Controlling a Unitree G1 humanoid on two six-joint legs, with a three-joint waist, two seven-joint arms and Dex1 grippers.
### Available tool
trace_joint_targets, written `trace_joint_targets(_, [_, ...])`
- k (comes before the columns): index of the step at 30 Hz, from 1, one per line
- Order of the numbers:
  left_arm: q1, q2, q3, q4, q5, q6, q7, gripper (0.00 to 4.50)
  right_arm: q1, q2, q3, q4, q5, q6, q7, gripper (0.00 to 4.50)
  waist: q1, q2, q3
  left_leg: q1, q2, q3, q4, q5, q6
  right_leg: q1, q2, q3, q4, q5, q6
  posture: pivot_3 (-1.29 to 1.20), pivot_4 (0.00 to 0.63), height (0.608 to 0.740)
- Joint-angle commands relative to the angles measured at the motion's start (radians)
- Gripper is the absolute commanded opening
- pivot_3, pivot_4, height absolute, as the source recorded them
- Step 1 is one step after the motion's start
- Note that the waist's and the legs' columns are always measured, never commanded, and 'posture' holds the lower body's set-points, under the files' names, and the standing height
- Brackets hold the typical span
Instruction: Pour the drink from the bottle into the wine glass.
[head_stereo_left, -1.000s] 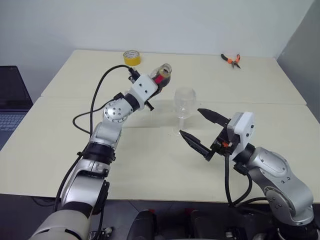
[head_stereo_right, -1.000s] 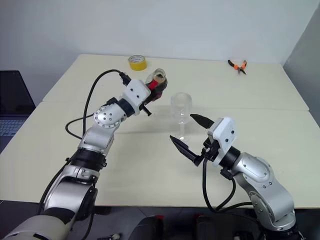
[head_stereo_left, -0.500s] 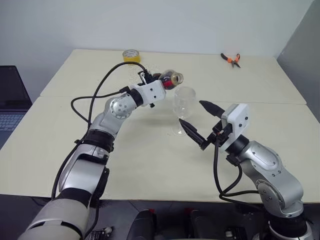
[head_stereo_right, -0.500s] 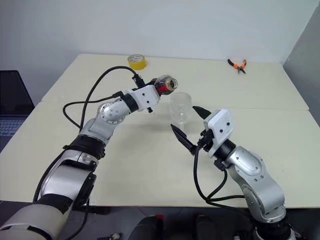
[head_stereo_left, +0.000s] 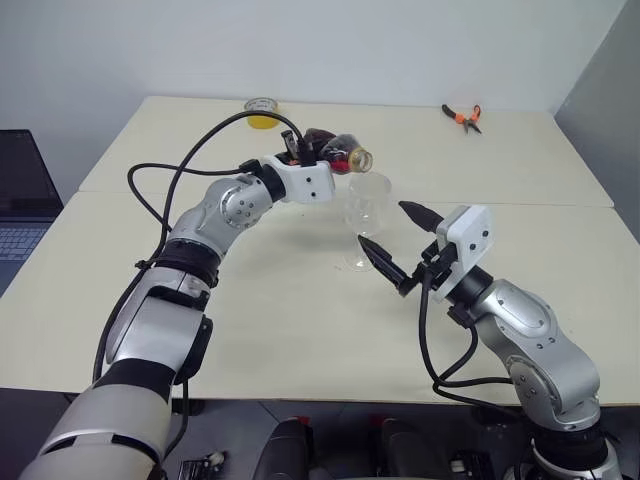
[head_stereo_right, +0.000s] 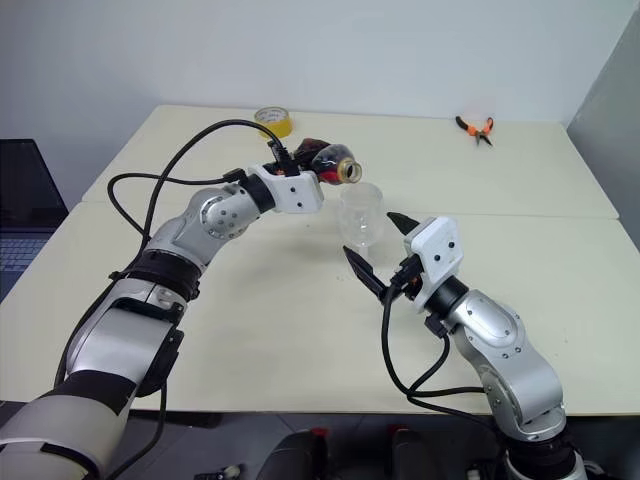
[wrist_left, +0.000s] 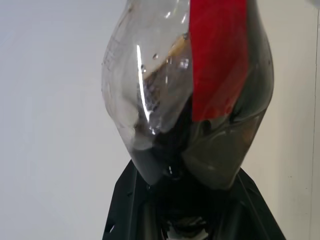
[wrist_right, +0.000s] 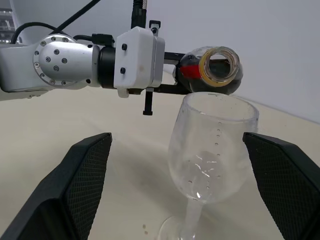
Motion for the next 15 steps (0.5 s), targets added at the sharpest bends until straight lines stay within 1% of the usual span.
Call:
trace_joint_targets(1, [-0.054, 0.015, 0.0, -0.015, 0.015, -0.026, 0.04, 0.63, -0.014, 0.004, 0.002, -0.02, -0.007, -0.004, -0.002, 4.5, -0.001, 0.0, 0.0, 0.0, 0.0, 0.0, 0.0, 0.0, 0.0, 0.0, 0.0, 0.0, 0.0, 0.0, 0.0, 0.0, 0.15, 0.74])
trace_joint_targets(15, [-0.098, 0.039, -0.04, -0.017, 0.1, -0.047, 0.113, 0.61, -0.016, 0.013, 0.006, -0.02, -0.022, 0.001, -0.01, 4.5, 0.0, 0.0, 0.0, 0.0, 0.0, 0.0, 0.0, 0.0, 0.0, 0.0, 0.0, 0.0, 0.001, 0.0, 0.0, 0.0, 0.15, 0.74])
